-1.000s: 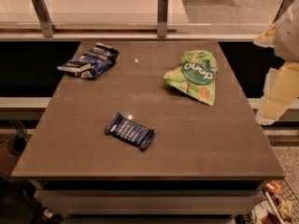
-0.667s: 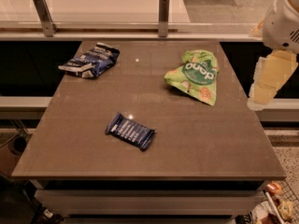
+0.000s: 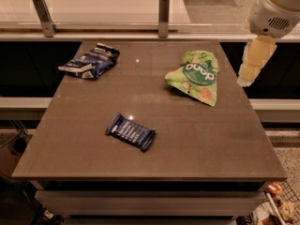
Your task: Pick green rice chip bag
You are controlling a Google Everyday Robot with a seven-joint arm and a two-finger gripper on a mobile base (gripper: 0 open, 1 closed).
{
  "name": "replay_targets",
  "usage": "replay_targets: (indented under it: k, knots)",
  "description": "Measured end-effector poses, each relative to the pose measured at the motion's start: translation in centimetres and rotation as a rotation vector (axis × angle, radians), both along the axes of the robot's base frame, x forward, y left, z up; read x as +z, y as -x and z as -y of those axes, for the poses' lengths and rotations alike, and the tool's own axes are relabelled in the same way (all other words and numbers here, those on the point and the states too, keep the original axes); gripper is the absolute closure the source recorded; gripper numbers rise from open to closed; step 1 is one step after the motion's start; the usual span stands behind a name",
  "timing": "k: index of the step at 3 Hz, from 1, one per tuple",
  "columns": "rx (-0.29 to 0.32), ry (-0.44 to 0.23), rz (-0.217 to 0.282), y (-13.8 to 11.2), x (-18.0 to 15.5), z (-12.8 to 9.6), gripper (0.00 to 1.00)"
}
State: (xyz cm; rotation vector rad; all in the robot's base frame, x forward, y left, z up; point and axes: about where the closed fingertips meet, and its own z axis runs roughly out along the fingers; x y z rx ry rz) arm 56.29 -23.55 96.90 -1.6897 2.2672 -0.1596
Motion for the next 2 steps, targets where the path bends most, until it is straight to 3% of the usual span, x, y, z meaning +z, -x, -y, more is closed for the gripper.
replay_targets:
  k: [2]
  knots:
    - [0.055, -0.150, 0.000, -7.3, -4.2, -1.1, 0.00]
